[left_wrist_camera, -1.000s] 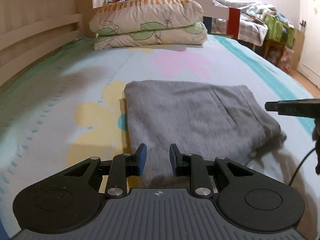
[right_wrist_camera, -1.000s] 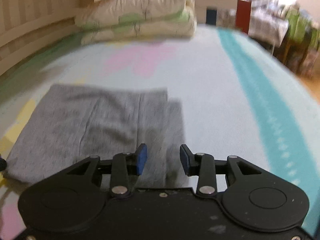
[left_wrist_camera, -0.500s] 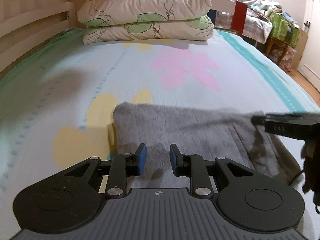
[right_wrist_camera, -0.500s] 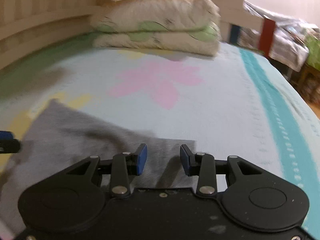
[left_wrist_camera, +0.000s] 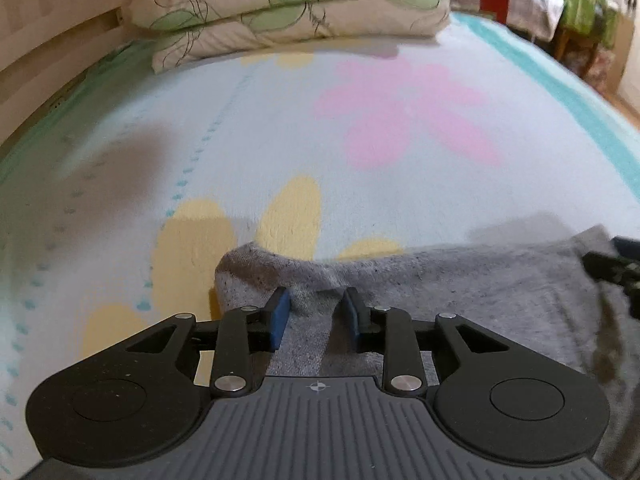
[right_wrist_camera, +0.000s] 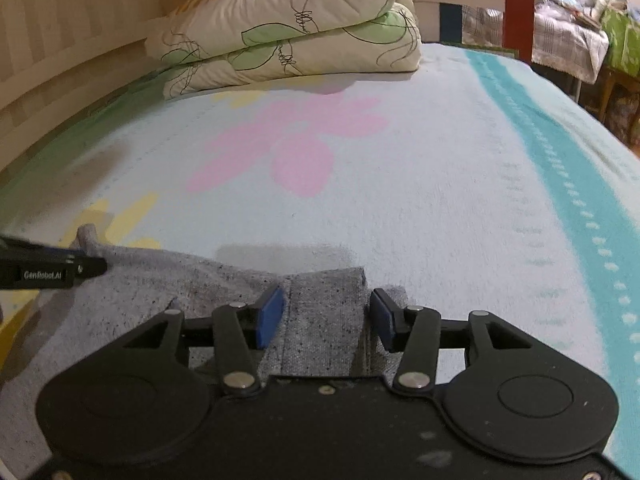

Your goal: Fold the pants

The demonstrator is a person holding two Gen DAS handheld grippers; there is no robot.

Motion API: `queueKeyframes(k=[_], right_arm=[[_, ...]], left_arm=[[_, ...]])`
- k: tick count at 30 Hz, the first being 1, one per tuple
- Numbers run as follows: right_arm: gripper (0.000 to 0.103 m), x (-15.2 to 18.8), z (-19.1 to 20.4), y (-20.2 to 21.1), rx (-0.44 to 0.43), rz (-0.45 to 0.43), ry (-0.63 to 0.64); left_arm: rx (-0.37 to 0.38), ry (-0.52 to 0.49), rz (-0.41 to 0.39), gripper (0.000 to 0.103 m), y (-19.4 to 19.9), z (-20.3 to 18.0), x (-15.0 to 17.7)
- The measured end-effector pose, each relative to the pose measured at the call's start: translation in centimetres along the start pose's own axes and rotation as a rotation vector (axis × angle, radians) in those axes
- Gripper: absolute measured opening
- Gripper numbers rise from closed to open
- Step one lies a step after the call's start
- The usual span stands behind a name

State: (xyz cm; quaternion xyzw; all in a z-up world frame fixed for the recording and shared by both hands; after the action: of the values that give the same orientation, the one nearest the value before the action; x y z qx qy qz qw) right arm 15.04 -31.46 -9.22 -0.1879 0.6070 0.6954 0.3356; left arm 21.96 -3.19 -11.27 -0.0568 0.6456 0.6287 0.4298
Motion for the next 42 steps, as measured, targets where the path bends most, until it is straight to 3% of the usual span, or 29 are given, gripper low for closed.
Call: queueKeyframes(k=[5, 7, 8, 9, 12, 16, 24, 27, 33, 35, 37, 38, 39, 40, 42], right_arm=[[0.053, 0.9, -0.2, 1.9, 0.004, 0.001, 0.029], [0.057, 1.9, -0.7, 2.8, 0.003, 0.007, 0.023], [0.059, 2.5, -1.0, 3.2, 0.007, 0.012, 0.021], [0.061, 3.1, -1.3, 3.6, 0.016, 0.020, 0.018], [0.065, 4.7, -2.3, 4.6, 0.035, 0.019, -0.009], [0.069, 5.7, -4.0, 5.2, 0.004, 0.038, -0.116], [0.072, 5.3, -5.4, 4.4, -0.104, 0.087, -0.208], [0.073, 5.0, -5.8, 3.5, -0.185, 0.108, -0.238], [0.074, 4.5, -5.7, 2.0, -0.297, 0.100, -0.253], [0.073, 4.4, -5.7, 1.7, -0.315, 0.098, -0.259], [0.065, 4.3, -5.7, 1.8, -0.309, 0.098, -0.266], [0.058, 4.4, -5.6, 2.1, -0.303, 0.091, -0.266], [0.039, 4.4, -5.6, 2.4, -0.302, 0.085, -0.267], [0.032, 4.5, -5.5, 2.8, -0.305, 0.076, -0.272], [0.028, 4.5, -5.0, 3.7, -0.292, 0.056, -0.258]], left_arm=[[0.087, 0.082, -0.017, 0.033, 3.1, 1.4, 3.2], [0.112, 0.087, -0.003, 0.052, 4.1, 1.5, 5.0], [0.122, 0.092, 0.014, 0.068, 4.4, 1.5, 6.0], [0.138, 0.103, 0.035, 0.077, 4.6, 1.6, 7.0], [0.198, 0.177, 0.075, 0.080, 4.9, 1.8, 9.7], [0.197, 0.203, 0.034, 0.084, 5.8, 2.2, 10.8], [0.238, 0.177, 0.043, 0.094, 2.9, 1.8, 7.9], [0.256, 0.175, 0.032, 0.100, 2.2, 1.5, 7.5], [0.260, 0.177, 0.023, 0.101, 1.2, 1.4, 6.5], [0.261, 0.189, 0.031, 0.098, 1.3, 1.5, 6.4], [0.246, 0.204, 0.026, 0.075, 1.8, 1.8, 6.4], [0.249, 0.219, 0.020, 0.057, 2.0, 2.2, 6.5], [0.252, 0.240, 0.017, 0.041, 2.3, 2.5, 6.6], [0.243, 0.257, 0.013, 0.031, 2.5, 2.8, 6.7], [0.233, 0.248, 0.000, 0.017, 3.0, 3.0, 6.7]])
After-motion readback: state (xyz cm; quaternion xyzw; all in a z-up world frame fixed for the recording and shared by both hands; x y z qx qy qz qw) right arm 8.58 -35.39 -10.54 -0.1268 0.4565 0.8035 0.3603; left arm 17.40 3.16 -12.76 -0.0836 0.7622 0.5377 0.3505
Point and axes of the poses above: each gripper's, at about its wrist camera, not at the fingertips, and y roughly against the way its jaws point, z to its left, x to its underside, the point moved 2 cm from there along -y, roughly the way its jaws point, and after that the axes turned 10 degrees about -y, right-handed, at the moved point
